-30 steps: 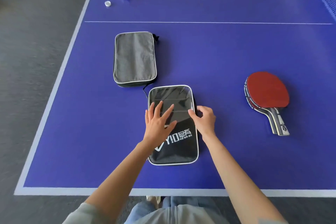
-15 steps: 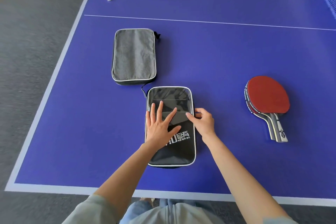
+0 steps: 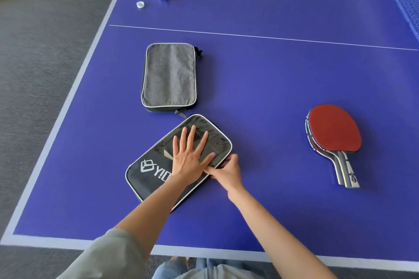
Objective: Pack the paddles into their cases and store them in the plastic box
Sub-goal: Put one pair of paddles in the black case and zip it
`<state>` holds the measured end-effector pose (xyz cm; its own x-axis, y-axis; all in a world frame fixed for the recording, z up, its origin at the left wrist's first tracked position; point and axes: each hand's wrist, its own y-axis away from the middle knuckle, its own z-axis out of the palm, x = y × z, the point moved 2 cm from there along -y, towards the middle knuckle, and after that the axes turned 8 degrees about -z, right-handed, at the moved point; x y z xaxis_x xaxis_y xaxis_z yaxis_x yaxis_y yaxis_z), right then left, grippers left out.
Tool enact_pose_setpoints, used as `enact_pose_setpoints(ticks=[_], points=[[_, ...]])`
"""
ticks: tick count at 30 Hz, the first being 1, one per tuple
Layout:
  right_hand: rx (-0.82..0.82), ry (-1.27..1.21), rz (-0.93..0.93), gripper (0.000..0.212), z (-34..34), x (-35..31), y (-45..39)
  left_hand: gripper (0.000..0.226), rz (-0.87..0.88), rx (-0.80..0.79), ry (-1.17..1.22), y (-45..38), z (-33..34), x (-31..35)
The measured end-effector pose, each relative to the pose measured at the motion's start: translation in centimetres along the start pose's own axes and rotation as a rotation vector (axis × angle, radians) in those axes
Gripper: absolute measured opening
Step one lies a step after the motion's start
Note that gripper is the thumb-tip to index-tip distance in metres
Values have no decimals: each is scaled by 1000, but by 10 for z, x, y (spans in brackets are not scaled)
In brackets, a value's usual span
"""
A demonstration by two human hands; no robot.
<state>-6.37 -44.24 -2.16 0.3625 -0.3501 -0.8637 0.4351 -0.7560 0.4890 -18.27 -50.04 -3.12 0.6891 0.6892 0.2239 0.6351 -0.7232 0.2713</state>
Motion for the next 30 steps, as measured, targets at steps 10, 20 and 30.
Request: enact_pose_setpoints(ticks=[10, 20, 30], points=[[-141, 452, -334, 26, -41, -32, -58, 58, -59, 132, 11, -5, -4, -2], [-292, 544, -426, 38, 1, -71, -95, 58, -109, 172, -57, -9, 0, -2], [-841, 812, -504, 44, 28, -96, -151, 57, 96, 146, -91, 1, -1, -16]])
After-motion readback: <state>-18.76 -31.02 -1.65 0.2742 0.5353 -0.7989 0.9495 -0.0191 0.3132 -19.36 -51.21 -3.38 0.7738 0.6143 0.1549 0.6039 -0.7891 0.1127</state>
